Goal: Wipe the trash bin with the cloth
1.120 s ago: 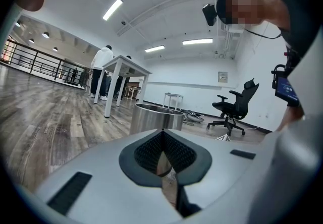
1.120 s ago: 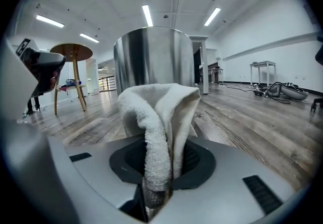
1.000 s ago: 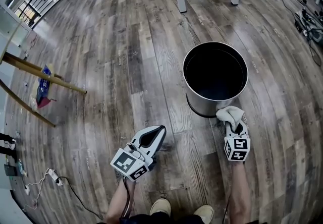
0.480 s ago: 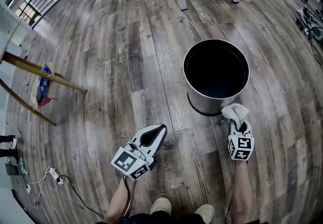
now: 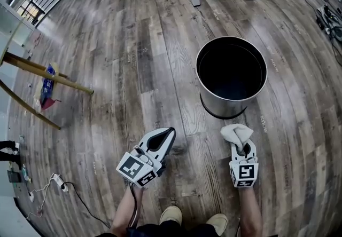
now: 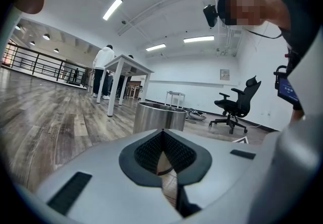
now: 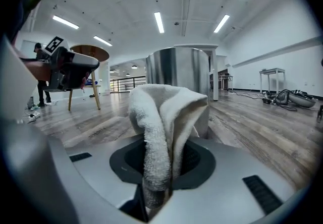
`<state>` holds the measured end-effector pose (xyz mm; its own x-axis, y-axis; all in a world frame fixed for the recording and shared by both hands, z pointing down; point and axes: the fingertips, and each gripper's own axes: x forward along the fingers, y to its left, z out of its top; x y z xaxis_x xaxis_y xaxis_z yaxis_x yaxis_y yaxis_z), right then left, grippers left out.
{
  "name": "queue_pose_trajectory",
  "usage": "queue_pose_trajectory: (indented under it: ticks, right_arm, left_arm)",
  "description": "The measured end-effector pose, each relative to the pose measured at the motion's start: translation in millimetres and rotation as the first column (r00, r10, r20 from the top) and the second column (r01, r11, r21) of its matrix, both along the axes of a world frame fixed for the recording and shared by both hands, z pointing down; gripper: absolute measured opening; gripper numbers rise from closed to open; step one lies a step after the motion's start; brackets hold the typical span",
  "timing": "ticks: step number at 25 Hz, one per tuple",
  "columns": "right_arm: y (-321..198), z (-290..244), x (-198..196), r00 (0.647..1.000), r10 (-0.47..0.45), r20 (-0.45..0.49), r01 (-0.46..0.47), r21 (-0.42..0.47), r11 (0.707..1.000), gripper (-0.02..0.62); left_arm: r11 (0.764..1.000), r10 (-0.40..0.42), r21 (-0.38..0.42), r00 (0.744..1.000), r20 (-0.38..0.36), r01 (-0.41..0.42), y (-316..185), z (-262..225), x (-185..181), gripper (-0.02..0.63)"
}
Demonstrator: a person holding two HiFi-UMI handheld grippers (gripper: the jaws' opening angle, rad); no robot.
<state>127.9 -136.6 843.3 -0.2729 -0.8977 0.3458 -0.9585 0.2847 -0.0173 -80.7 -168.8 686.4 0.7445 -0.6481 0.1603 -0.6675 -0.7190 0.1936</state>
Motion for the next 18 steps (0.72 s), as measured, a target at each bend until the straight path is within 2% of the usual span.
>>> queue_pose_trajectory:
  ticks: [5, 11, 14, 18]
  right_arm:
    - [-3, 1, -61, 0.993, -0.114, 0.036, 0.114, -0.007, 0.993, 0.084]
    - [-14, -7, -123, 0.968, -0.245, 0.048, 0.244, 0.017, 0.97, 0.084]
    - [-26, 0, -140, 0.96, -0.279, 0.017, 0.279, 0.006, 0.96, 0.084]
    - [-42, 15, -149, 0.961, -0.275, 0.011, 0.275, -0.03, 0.961, 0.084]
  left_arm:
    - [1.0, 0.003, -0.004, 1.0, 0.012, -0.003, 2, 3, -1, 0.0]
    - [1.0, -0.01, 0.003, 1.0, 0.013, 0.01, 2, -1, -6, 0.0]
    - [1.0, -0.013, 0.003, 1.0, 0.011, 0.013, 2, -2, -7, 0.0]
    - [1.0, -0.006, 0.006, 1.0, 0.015, 0.006, 3, -3, -5, 0.0]
